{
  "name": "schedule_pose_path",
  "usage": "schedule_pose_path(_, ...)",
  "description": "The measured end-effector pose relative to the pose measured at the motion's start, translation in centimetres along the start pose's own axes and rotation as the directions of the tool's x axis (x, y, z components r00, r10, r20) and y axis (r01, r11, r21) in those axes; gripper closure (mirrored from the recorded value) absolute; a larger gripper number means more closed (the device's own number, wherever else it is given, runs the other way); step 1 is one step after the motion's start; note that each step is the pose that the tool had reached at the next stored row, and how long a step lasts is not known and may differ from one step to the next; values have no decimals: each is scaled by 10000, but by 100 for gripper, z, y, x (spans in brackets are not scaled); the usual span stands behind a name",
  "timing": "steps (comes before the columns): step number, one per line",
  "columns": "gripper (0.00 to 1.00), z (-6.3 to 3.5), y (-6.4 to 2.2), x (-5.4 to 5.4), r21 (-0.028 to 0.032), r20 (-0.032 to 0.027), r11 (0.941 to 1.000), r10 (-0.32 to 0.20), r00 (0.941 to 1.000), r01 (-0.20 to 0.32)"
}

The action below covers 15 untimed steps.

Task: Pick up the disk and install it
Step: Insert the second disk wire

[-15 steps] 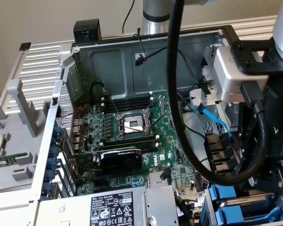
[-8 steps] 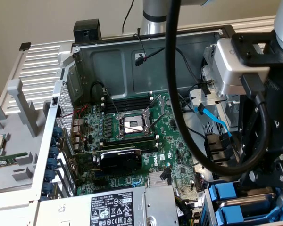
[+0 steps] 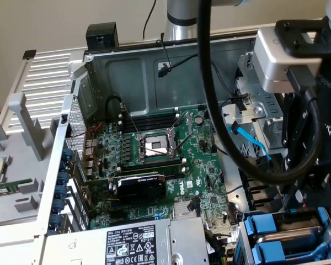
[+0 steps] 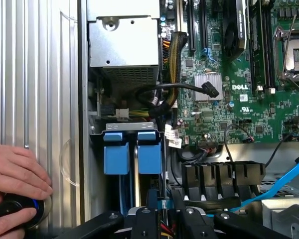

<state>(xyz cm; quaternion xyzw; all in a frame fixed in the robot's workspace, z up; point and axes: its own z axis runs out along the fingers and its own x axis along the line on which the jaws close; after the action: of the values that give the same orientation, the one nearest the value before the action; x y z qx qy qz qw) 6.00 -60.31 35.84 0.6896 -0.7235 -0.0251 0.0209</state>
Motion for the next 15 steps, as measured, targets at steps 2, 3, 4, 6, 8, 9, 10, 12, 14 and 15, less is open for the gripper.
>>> schedule_pose_path(2, 75, -16, 0, 0, 0, 1, 10000, -1, 10000, 1)
schedule_pose_path(3, 75, -16, 0, 0, 0, 1, 10000, -1, 10000, 1)
schedule_pose_path(4, 75, -16, 0, 0, 0, 3, 10000, -1, 10000, 1)
schedule_pose_path(6, 75, -16, 0, 0, 0, 2, 10000, -1, 10000, 1)
schedule_pose_path(8, 75, -16, 0, 0, 0, 2, 10000, -1, 10000, 1)
schedule_pose_path(9, 75, -16, 0, 0, 0, 2, 10000, -1, 10000, 1)
schedule_pose_path(10, 75, -16, 0, 0, 0, 2, 10000, -1, 10000, 1)
schedule_pose_path(12, 75, -16, 0, 0, 0, 2, 10000, -1, 10000, 1)
schedule_pose_path(14, 75, -16, 0, 0, 0, 2, 10000, -1, 10000, 1)
schedule_pose_path(15, 75, -16, 0, 0, 0, 2, 10000, -1, 10000, 1)
